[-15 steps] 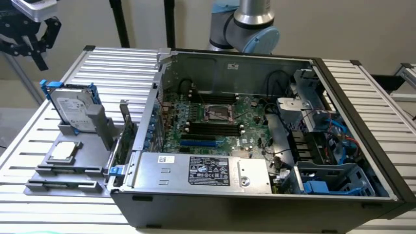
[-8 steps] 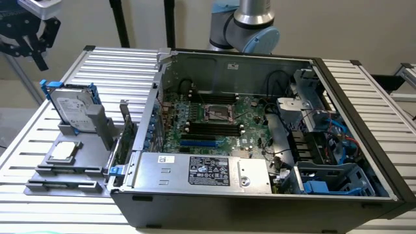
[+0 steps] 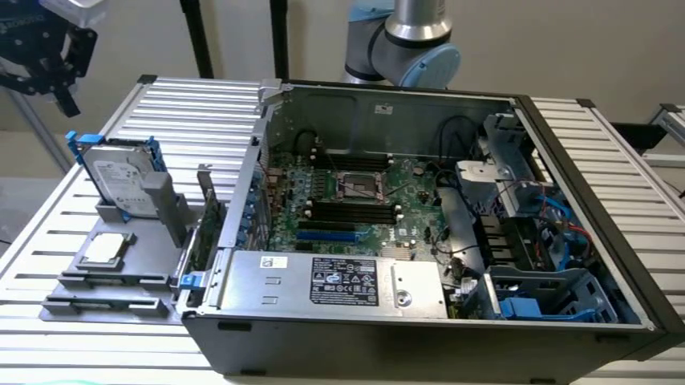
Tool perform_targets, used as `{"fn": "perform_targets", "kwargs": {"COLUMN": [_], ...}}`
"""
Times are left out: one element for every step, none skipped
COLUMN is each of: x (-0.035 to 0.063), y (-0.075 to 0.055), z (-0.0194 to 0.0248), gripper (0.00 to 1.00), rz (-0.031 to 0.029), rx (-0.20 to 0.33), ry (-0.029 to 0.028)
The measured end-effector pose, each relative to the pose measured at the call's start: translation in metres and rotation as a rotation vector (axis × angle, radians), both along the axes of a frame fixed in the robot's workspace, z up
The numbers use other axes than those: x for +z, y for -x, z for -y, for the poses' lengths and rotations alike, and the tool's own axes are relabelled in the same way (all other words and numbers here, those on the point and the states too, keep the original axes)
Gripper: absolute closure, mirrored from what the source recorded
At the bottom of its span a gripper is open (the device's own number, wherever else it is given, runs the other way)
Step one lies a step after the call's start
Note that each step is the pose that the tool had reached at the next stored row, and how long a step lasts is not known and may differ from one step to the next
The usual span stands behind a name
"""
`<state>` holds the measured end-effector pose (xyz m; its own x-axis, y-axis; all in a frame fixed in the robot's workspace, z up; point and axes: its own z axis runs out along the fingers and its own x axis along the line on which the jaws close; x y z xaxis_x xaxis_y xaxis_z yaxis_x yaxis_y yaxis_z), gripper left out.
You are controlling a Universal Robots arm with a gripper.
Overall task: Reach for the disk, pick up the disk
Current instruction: 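Pick up the disk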
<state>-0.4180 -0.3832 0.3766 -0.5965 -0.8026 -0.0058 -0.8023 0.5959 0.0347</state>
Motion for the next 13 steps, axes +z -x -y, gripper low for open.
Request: {"fn": "perform_targets", "kwargs": {"x": [0.0,-0.0001,-0.0001,-0.0001,-0.0001,-0.0002,-0.0002,-0.0003,-0.0004,-0.0005,-0.0006,-0.0007,-0.0008], "y": [0.0,0.0,0.0,0.0,0.0,0.0,0.0,0.0,0.0,0.0,0.0,0.0,0.0], "z": [0.0,0.0,0.0,0.0,0.0,0.0,0.0,0.0,0.0,0.0,0.0,0.0,0.0], "gripper": [0.89,0.89,0.89,0.89,0.89,0.89,0.89,0.89,0.89,0.89,0.89,0.89,0.89], "rz": [0.0004,0.001,0.0017,0.0024,0.0033,0.0043,0.0053,0.0062,0.0072,0.0082,0.0097,0.0106,0.0116], "rx": [0.019,0.037,0.055,0.072,0.09,0.107,0.124,0.141,0.157,0.176,0.211,0.227,0.245], "ry": [-0.0001,-0.0001,-0.0002,-0.0002,-0.0004,-0.0005,-0.0006,-0.0007,-0.0008,-0.0009,-0.001,-0.001,-0.0011]}}
